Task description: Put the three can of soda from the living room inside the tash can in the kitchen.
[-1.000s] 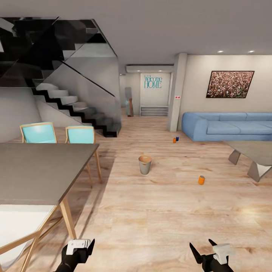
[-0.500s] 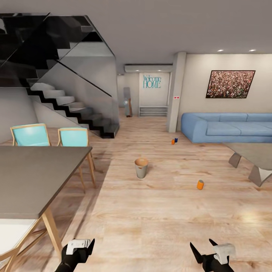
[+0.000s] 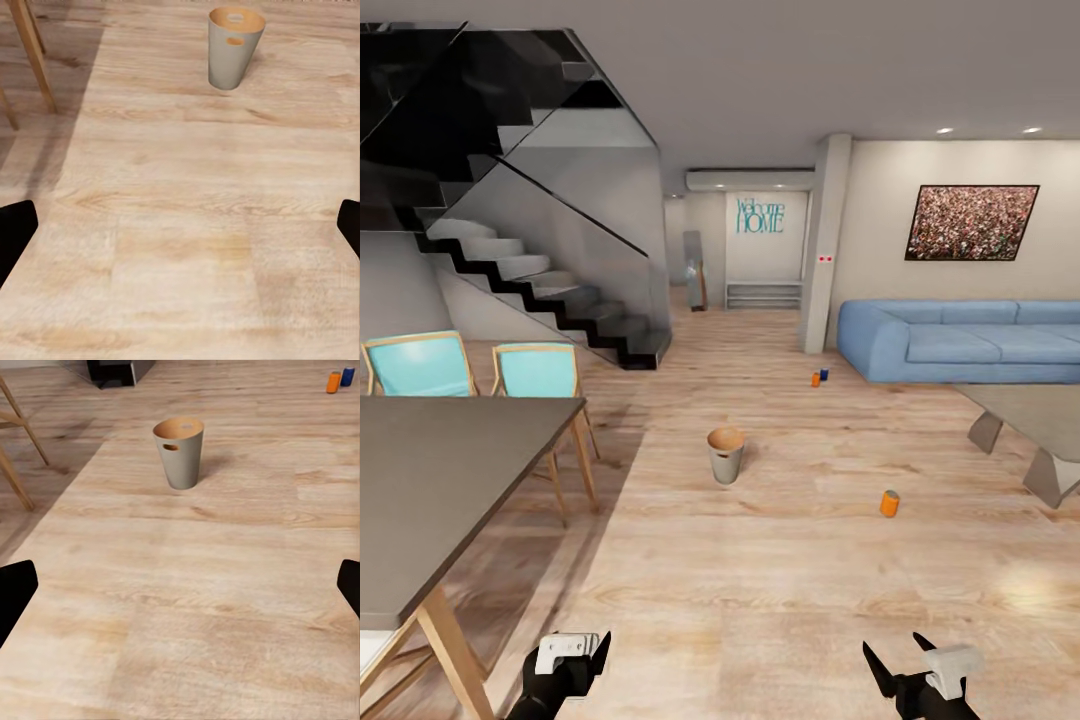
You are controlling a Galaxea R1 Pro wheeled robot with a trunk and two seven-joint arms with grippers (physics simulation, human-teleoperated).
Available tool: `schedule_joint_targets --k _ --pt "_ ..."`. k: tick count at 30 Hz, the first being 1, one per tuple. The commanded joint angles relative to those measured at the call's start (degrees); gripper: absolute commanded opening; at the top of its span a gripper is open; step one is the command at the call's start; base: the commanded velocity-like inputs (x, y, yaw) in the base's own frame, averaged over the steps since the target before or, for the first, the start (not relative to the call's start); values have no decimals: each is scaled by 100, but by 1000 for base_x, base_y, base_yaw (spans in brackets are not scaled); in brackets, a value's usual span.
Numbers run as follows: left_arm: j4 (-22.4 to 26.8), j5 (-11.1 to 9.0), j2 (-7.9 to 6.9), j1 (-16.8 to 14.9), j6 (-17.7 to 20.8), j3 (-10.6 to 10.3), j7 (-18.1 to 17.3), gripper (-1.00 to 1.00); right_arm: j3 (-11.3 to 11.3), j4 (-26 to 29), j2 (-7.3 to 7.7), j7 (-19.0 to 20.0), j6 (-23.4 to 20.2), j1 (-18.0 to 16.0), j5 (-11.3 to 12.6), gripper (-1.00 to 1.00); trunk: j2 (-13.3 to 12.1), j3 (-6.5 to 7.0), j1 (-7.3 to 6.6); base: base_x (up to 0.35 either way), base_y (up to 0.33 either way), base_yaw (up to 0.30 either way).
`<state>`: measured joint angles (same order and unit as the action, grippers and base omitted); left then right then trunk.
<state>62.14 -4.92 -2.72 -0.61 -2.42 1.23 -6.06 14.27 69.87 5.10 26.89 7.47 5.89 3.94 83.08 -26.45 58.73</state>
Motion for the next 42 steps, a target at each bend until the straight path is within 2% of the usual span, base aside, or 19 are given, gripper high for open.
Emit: schedule_joint_targets --k 1,42 --pt "0 0 0 0 1 0 0 100 -1 -2 0 0 0 0 -1 100 0 0 0 299 -33 0" --pt "0 0 0 0 -5 9 0 100 -3 -8 -8 -6 0 0 1 100 0 0 0 314 -3 0"
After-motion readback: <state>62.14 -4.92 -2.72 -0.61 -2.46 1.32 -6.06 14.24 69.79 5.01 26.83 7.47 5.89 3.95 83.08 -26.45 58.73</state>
